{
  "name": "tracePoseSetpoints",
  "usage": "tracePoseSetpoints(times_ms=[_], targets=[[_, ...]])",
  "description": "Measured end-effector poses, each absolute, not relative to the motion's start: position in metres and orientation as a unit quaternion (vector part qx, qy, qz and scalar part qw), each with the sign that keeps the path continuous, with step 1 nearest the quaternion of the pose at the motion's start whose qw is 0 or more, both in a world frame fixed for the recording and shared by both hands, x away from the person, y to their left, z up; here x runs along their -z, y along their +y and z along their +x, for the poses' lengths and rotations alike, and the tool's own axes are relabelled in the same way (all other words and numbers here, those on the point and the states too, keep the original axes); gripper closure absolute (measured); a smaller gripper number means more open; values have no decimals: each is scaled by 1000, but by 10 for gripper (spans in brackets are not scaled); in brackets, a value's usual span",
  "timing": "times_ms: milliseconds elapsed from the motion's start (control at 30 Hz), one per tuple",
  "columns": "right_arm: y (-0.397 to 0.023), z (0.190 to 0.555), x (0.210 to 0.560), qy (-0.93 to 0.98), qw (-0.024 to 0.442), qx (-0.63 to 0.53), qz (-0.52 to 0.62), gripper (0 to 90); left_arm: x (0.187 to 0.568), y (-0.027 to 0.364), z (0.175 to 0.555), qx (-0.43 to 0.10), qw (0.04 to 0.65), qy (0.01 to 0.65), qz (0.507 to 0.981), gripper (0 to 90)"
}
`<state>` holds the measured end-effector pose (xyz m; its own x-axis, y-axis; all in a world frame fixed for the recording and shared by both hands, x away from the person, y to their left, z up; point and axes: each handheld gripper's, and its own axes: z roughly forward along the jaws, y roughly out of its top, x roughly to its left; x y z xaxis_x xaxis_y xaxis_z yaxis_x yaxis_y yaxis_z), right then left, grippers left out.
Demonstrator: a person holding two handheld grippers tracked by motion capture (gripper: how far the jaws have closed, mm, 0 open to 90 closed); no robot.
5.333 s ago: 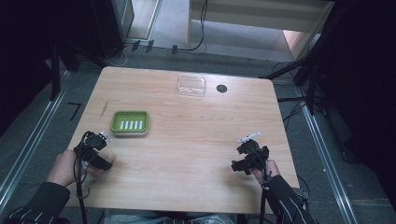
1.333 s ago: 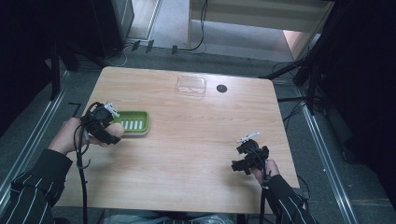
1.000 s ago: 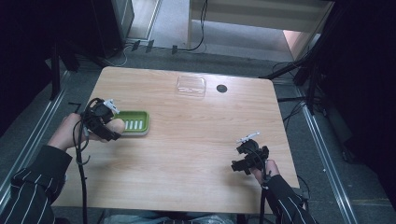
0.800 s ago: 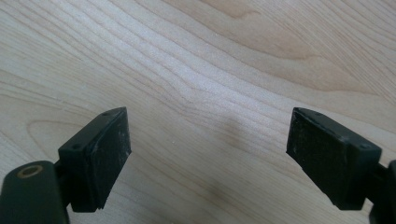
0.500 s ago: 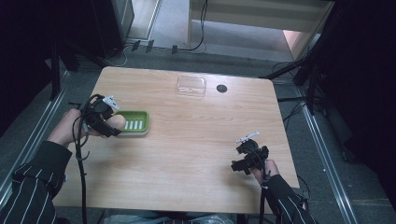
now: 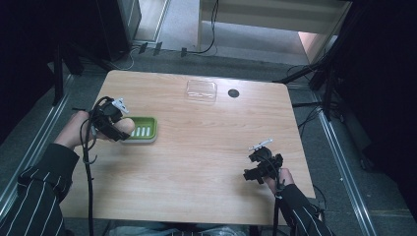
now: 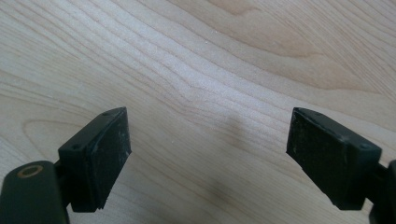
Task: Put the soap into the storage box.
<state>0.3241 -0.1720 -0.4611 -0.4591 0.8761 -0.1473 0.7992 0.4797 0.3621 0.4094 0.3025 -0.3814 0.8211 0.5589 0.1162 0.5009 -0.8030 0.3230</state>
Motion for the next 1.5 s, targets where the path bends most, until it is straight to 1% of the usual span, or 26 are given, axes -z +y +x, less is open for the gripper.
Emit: tracePoseSetpoints(times_ms=[733, 1500], targets=[[-172, 324, 462, 845, 160, -122, 495, 143, 393, 285, 430, -113, 137, 220, 959, 331], [-175, 323, 462, 840, 163, -121, 503, 143, 404, 281, 440, -125, 132, 214, 960, 331]])
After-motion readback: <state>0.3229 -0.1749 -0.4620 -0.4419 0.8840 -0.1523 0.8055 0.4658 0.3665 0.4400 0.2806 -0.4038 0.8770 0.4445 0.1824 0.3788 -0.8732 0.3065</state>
